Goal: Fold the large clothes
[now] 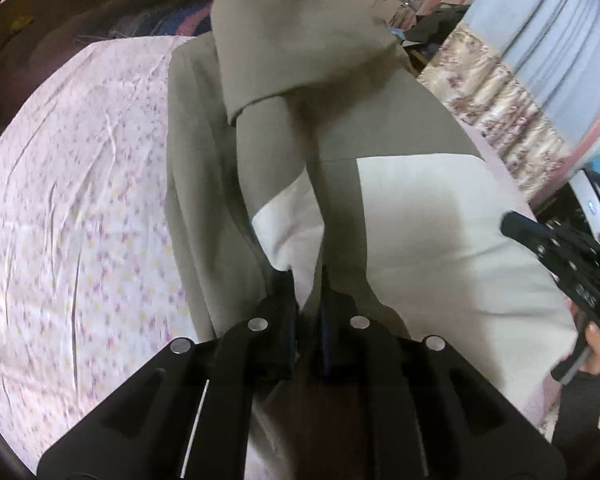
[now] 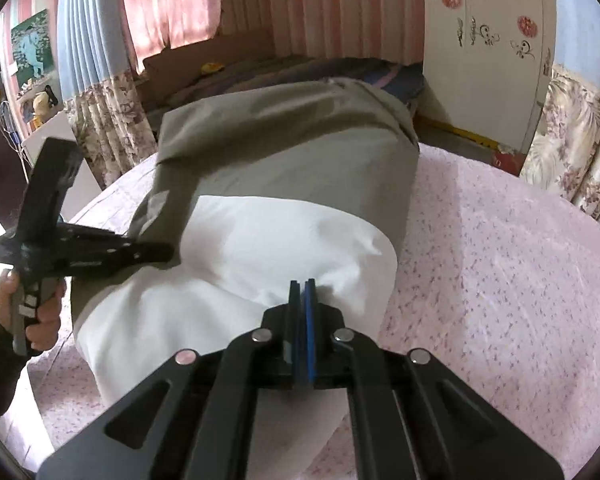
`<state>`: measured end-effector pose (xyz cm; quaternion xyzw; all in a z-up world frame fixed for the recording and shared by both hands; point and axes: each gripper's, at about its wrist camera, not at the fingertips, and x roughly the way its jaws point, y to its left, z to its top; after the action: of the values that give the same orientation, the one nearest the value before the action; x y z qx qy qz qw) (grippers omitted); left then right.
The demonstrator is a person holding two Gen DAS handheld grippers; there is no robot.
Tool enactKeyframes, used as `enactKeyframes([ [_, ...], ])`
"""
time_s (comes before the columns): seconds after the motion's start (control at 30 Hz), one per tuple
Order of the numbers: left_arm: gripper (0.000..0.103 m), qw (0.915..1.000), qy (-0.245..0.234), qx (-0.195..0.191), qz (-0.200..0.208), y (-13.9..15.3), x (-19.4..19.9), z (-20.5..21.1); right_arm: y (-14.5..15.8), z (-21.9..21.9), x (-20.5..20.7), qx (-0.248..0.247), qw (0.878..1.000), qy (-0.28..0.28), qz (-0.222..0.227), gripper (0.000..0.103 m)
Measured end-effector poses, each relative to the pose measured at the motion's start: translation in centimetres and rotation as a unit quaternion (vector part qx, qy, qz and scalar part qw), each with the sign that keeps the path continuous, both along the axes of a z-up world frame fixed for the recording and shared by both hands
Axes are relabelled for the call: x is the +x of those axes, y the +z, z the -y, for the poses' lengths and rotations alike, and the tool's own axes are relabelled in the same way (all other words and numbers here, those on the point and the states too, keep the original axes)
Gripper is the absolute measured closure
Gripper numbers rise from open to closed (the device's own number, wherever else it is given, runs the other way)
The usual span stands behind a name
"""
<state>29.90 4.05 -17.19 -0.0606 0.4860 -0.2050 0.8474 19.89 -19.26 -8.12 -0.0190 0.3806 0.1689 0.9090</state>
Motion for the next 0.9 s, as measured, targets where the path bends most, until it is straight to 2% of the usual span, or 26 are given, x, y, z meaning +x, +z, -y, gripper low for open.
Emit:
enactKeyframes([
  [0.07,0.091,0.9999,0.005,0.012,0.004,0.8,-0.2,0.4,0.0,0.6,-0.1,0.020,1.000,-0.004,-0.004,0.099],
  [0.13,0.088,0.9989,0.011,0.039,0.024,2.4,-1.4,0.9,-0.1,1.3,0.0,0.044,0.999,0.001,0.003,0.084],
  [0.17,0.087,0.9982,0.015,0.048,0.033,3.2,-2.0,1.1,0.2,1.6,-0.4,0.055,0.998,0.005,0.008,0.067],
  [0.2,0.082,0.9976,0.019,0.052,0.042,4.1,-2.9,1.2,0.4,2.0,-0.8,0.059,0.998,0.007,0.014,0.063],
  [0.3,0.068,0.9972,0.022,0.048,0.052,5.9,-4.9,1.1,1.1,2.7,-1.9,0.061,0.998,0.015,0.024,0.063],
  [0.37,0.068,0.9974,0.023,0.044,0.053,6.3,-6.0,0.8,1.2,3.2,-2.9,0.060,0.998,0.016,0.023,0.063],
  [0.47,0.067,0.9974,0.023,0.046,0.050,5.3,-7.1,0.1,0.1,3.5,-3.5,0.064,0.998,0.018,0.003,0.063],
  [0.57,0.065,0.9969,0.017,0.065,0.040,3.1,-7.2,0.2,-1.4,2.7,-3.9,0.049,0.998,0.028,-0.002,0.065],
  [0.7,0.062,0.9922,0.010,0.109,0.060,0.8,-7.5,0.7,-2.9,2.3,-2.9,0.013,0.999,0.049,-0.007,0.067],
  [0.8,0.056,0.9915,0.011,0.113,0.064,0.7,-7.5,0.5,-2.9,2.7,-2.2,0.023,0.998,0.053,-0.018,0.067],
  [0.9,0.057,0.9923,0.019,0.108,0.059,2.6,-7.0,0.2,-0.9,2.8,-0.9,0.026,0.997,0.066,-0.025,0.067],
])
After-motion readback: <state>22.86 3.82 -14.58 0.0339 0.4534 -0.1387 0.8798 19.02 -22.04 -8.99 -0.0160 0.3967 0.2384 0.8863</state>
